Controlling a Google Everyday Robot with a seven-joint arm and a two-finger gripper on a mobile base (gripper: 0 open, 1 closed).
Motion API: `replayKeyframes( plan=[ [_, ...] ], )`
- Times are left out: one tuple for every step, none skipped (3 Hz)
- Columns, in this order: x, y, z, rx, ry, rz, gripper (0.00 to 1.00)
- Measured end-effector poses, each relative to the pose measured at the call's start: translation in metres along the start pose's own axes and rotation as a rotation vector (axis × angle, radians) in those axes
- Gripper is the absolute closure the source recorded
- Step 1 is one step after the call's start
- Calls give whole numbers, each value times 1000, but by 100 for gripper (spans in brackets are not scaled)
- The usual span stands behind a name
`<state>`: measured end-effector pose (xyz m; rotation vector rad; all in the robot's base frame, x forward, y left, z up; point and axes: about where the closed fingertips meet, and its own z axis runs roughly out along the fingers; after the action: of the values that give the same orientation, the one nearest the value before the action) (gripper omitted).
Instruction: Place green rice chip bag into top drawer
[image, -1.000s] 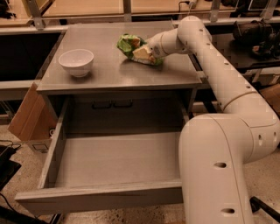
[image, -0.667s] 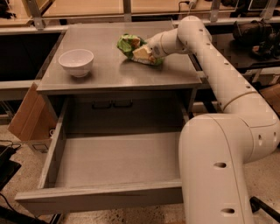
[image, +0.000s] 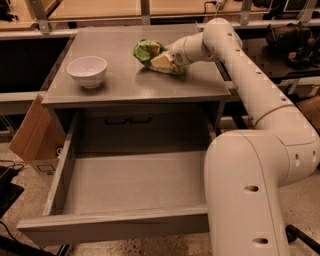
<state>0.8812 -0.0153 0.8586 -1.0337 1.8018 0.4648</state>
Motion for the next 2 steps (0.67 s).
replayKeyframes(
  plan=[
    [0, 0, 0, 0, 0, 0, 4],
    [1, 1, 2, -3, 1, 0, 0]
  ],
)
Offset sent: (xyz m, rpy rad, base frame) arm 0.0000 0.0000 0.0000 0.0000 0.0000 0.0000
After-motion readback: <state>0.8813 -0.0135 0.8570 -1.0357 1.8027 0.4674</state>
